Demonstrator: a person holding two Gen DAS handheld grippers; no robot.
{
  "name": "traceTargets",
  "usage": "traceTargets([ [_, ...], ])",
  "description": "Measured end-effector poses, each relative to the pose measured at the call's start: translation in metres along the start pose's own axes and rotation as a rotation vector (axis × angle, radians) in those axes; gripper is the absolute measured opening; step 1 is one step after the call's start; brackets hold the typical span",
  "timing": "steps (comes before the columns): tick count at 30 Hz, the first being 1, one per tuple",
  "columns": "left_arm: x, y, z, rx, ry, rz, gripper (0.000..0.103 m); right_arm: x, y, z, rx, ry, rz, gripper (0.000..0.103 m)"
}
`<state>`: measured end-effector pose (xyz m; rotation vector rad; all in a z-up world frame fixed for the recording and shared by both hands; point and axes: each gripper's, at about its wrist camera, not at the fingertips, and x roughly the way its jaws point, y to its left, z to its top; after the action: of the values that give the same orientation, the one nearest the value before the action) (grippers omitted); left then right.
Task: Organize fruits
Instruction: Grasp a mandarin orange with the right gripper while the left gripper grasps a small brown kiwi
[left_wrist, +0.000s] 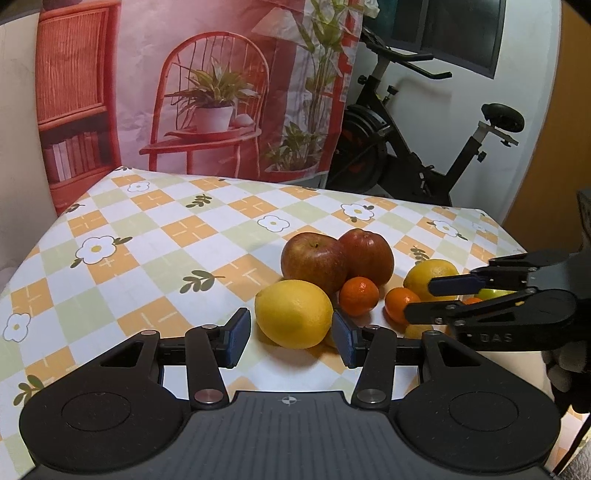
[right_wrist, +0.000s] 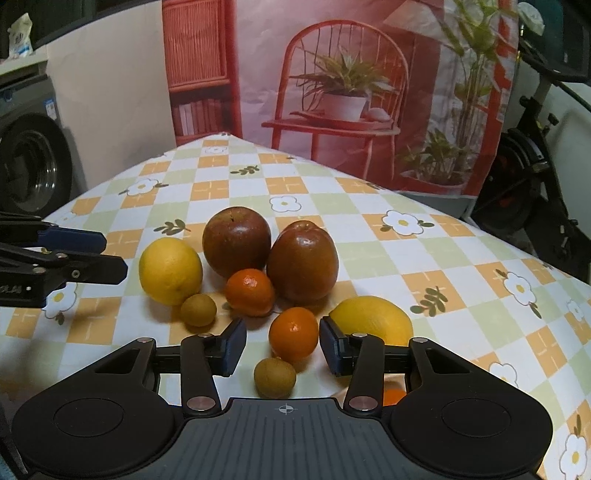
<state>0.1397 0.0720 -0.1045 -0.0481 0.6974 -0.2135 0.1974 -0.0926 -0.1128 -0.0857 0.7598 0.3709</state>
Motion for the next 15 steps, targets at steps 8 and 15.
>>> traceTargets([
  [8,0.002,0.003,-0.003,-0.013,0.006,-0.010,0.051,0.021,0.003,0.004,-0.004,0.052,-0.047,0.036],
  [15,0.004,0.001,-0.004,-0.011,0.012,-0.022,0.050,0.034,0.003,0.003,0.001,0.084,-0.082,0.032],
])
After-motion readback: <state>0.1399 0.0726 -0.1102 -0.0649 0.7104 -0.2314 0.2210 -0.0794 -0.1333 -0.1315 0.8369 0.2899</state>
